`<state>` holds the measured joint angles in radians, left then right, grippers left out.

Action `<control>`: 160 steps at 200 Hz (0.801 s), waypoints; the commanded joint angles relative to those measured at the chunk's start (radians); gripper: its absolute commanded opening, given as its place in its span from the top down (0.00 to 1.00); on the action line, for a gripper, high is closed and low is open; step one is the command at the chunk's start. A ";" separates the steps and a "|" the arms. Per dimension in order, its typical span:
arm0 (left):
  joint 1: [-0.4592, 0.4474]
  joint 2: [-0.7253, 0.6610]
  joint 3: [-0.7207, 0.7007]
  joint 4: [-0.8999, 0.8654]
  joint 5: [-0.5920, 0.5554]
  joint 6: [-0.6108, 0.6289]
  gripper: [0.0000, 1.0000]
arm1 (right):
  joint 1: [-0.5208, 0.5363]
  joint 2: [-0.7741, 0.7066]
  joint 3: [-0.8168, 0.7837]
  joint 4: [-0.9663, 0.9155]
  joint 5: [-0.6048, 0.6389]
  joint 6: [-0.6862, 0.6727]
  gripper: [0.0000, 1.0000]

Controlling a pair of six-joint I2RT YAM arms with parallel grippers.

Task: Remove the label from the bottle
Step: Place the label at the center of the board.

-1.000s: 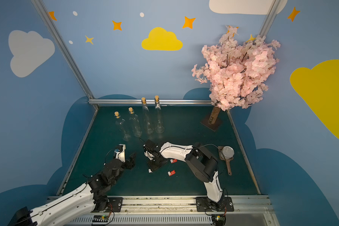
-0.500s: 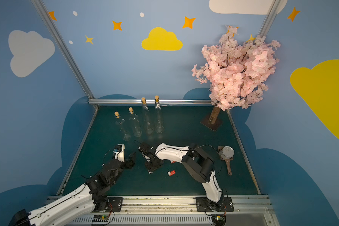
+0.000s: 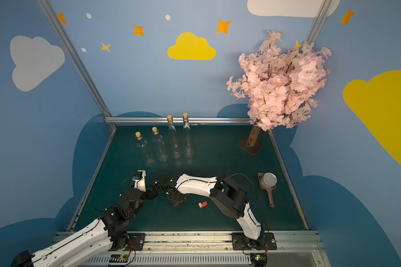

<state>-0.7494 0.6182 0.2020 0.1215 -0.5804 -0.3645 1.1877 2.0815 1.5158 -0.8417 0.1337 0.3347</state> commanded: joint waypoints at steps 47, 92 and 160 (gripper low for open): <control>-0.001 -0.033 0.014 -0.020 0.010 0.011 0.28 | 0.024 0.055 0.011 -0.050 0.069 0.007 0.54; -0.002 -0.047 0.013 -0.032 0.014 0.009 0.28 | 0.036 0.052 0.027 -0.037 0.033 0.000 0.53; -0.002 -0.070 0.012 -0.052 0.013 0.009 0.28 | 0.040 0.034 0.028 -0.016 0.008 -0.002 0.53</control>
<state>-0.7483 0.5568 0.2020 0.0608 -0.5797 -0.3634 1.2064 2.0903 1.5345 -0.8635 0.1703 0.3347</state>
